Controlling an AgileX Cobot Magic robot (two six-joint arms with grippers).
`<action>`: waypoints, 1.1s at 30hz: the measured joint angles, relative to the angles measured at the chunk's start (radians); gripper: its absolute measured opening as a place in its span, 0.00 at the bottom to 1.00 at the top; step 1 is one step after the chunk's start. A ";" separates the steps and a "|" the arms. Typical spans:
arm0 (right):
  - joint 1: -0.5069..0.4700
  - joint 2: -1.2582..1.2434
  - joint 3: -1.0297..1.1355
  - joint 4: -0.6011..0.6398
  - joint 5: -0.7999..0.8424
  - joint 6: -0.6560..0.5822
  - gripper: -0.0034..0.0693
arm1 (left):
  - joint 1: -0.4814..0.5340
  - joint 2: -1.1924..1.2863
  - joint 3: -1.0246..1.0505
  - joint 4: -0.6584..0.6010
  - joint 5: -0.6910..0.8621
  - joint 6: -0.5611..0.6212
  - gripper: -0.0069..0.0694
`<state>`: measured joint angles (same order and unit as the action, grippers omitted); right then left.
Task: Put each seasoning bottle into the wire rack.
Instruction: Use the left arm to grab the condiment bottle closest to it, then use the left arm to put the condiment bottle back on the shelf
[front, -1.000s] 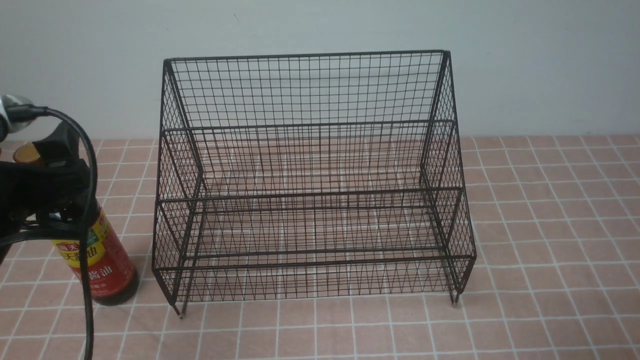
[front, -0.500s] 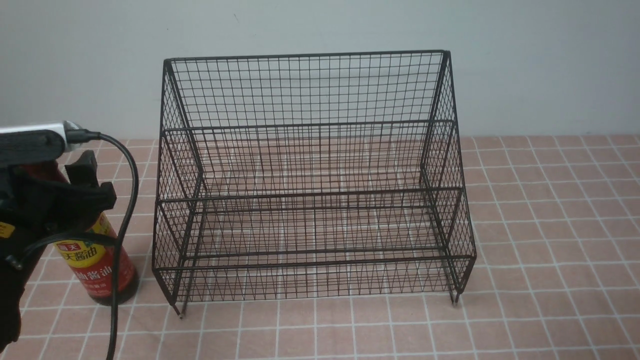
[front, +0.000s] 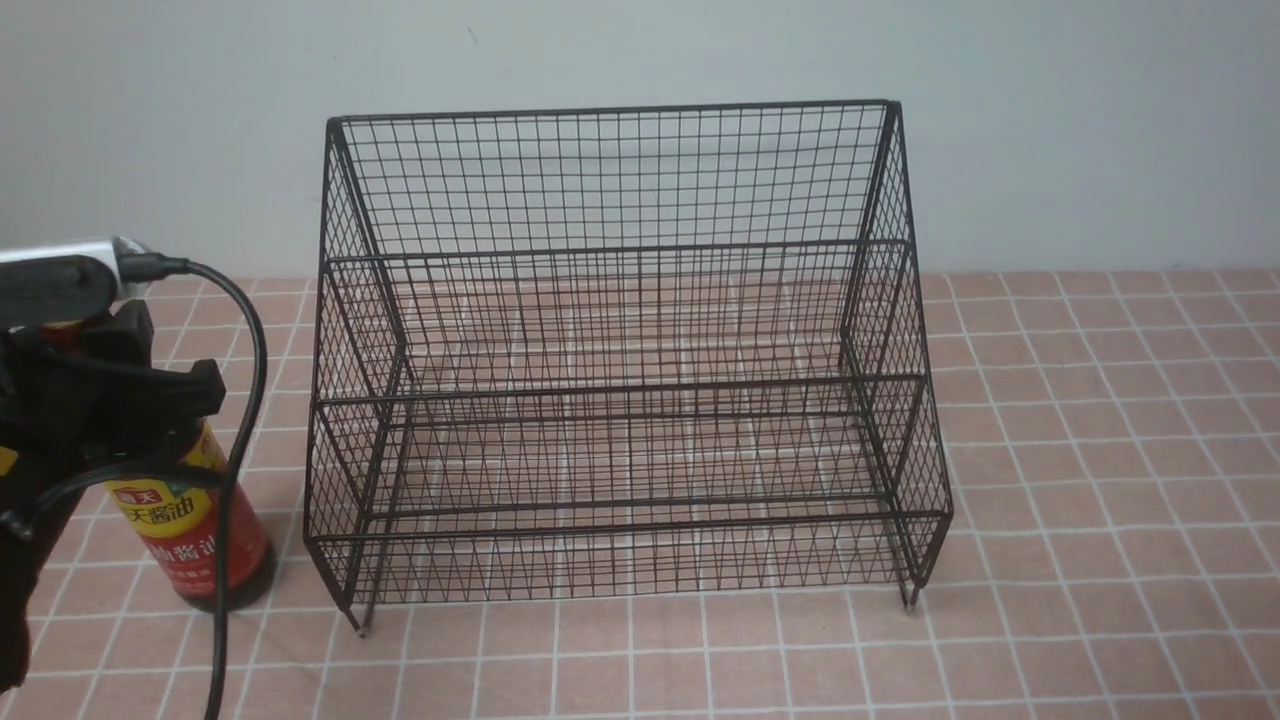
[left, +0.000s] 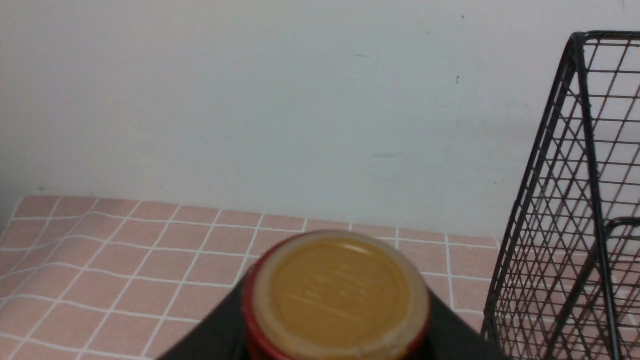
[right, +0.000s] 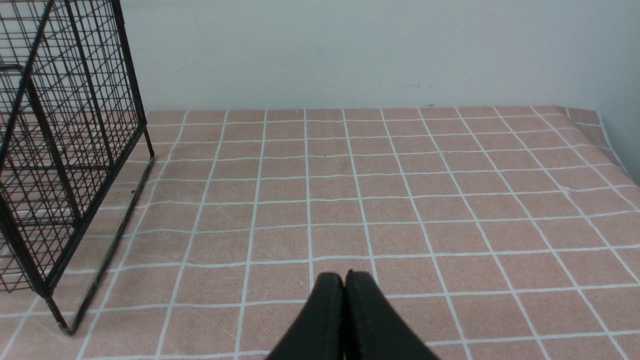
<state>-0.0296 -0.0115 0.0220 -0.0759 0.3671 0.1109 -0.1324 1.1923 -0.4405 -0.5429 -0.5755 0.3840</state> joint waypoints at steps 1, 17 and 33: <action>0.000 0.000 0.000 0.000 0.000 0.000 0.03 | 0.000 -0.023 -0.007 -0.001 0.020 0.002 0.43; 0.000 0.000 0.000 0.000 0.000 0.000 0.03 | 0.000 -0.257 -0.454 0.003 0.262 0.092 0.43; 0.000 0.000 0.000 0.000 0.000 0.000 0.03 | -0.050 -0.146 -0.552 0.040 0.478 -0.214 0.43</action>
<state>-0.0296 -0.0115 0.0220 -0.0759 0.3671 0.1109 -0.1828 1.0462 -0.9928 -0.5031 -0.0973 0.1700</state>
